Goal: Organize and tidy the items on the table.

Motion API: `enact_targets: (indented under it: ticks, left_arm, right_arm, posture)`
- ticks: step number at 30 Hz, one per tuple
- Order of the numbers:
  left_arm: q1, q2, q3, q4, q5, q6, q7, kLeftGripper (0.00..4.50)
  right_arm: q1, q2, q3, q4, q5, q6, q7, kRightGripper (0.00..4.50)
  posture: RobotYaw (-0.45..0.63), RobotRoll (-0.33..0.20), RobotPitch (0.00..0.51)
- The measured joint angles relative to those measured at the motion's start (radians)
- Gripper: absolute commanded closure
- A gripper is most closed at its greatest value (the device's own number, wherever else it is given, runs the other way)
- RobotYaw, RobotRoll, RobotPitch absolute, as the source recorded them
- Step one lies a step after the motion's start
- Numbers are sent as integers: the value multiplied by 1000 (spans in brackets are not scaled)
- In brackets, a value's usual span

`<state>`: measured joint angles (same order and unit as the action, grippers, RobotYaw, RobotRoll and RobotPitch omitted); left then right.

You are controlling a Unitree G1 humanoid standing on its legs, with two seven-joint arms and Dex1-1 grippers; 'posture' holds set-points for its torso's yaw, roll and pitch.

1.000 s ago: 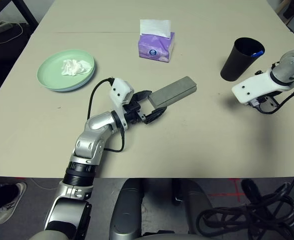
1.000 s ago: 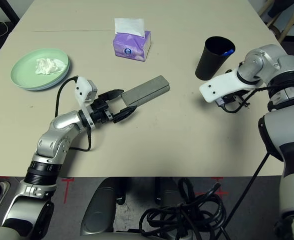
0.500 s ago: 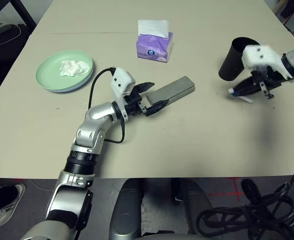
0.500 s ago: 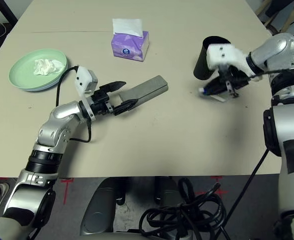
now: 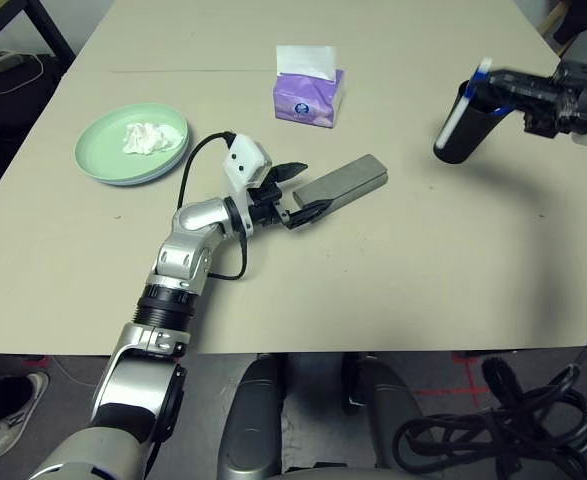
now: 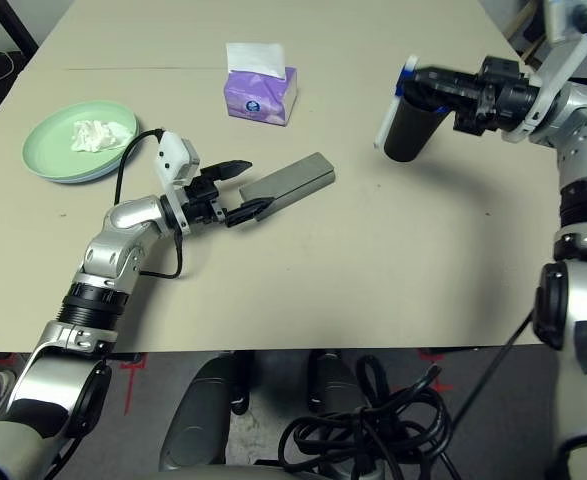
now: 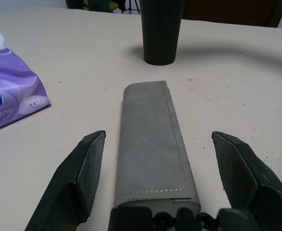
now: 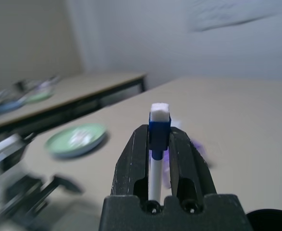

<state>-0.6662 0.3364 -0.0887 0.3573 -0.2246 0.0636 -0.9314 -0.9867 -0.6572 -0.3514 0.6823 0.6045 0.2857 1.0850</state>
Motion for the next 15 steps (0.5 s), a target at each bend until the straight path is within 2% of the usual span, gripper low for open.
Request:
enact_targets:
  ticks: [2,6,11,15]
  left_arm:
    - [-7,1,-1,18,7,-11,-3,0]
    - [-29,0,-7,25,11,-23,-5,0]
    - [-33,0,-9,51,11,-26,-17,0]
    - [-38,-2,-9,51,11,-27,-22,0]
  right_arm:
    - [43,62,-42,-55,-9,-56,-141,4075]
    - [72,130,-47,-108,-76,-154,-333,4075]
    - [69,154,-11,-135,-191,-245,-508,4075]
    - [49,155,15,-135,-252,-237,-613,4075]
  posture:
    - [35,0,137]
    - [32,0,133]
    - [29,0,131]
    - [31,0,127]
